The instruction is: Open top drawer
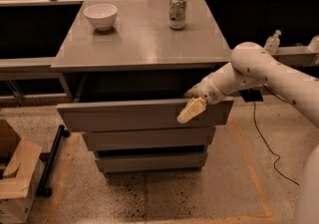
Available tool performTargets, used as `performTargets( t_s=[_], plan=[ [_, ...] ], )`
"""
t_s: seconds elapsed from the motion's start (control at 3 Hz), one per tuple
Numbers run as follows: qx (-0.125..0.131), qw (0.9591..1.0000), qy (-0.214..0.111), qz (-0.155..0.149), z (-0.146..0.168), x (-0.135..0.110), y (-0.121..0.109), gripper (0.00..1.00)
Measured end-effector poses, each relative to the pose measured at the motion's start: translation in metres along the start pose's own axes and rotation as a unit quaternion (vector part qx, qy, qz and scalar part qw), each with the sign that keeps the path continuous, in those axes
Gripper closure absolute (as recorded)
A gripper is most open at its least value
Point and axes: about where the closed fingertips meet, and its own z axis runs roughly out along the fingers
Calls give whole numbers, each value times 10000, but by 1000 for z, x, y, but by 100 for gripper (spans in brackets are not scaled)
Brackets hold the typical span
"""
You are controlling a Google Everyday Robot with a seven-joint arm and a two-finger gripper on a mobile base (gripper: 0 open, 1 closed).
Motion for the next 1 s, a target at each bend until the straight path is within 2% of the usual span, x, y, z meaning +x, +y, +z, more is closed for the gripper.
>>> performTargets(
  t_s=[0.33,0.67,1.0],
  plan=[
    [-7,10000,1,11,0,1,1,0],
    [-252,9989,29,404,-1,17,35,0],
    [-253,9989,29,404,-1,17,35,0]
  ],
)
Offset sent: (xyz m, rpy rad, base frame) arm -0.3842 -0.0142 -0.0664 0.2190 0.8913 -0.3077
